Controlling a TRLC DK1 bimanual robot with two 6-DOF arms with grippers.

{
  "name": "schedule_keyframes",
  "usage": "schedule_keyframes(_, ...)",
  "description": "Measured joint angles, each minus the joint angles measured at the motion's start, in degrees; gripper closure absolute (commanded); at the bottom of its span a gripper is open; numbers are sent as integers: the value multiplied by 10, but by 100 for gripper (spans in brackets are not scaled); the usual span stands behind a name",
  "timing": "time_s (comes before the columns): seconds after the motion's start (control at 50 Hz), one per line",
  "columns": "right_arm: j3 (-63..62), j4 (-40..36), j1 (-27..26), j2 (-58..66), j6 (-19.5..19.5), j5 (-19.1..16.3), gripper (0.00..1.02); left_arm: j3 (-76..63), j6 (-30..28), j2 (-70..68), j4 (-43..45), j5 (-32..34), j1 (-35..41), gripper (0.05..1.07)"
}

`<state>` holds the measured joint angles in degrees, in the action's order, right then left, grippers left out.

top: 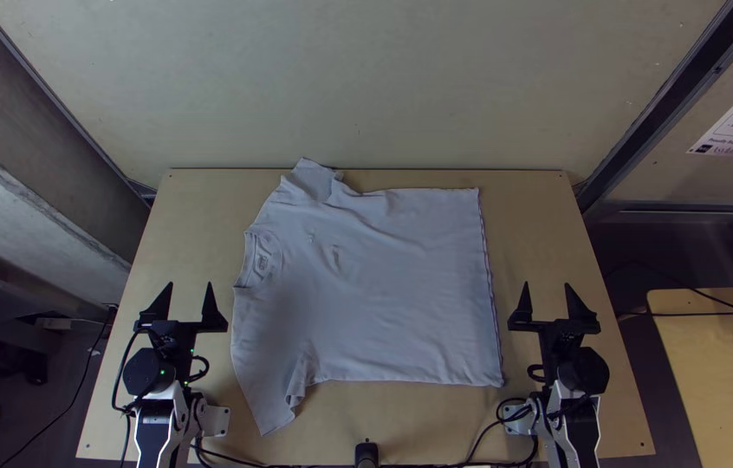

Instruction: Fold the t-shirt

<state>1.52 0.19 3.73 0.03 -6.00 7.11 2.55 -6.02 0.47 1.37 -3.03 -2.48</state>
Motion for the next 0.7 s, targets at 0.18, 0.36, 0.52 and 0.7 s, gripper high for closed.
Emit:
schedule_keyframes(0.18, 0, 0, 3, 0, 0, 0, 3, 0, 2, 0, 0, 0, 0, 10)
schedule_keyframes(0.36, 0, -3, 0, 0, 0, 0, 3, 1, 2, 0, -4, 0, -2, 10)
schedule_keyframes(0.52, 8, -11, 7, 0, 5, 0, 3, 10, 2, 0, -24, 3, -1, 10)
schedule_keyframes(0.7, 40, 5, 10, 5, 4, 0, 3, 20, 2, 11, -19, 2, 5, 10)
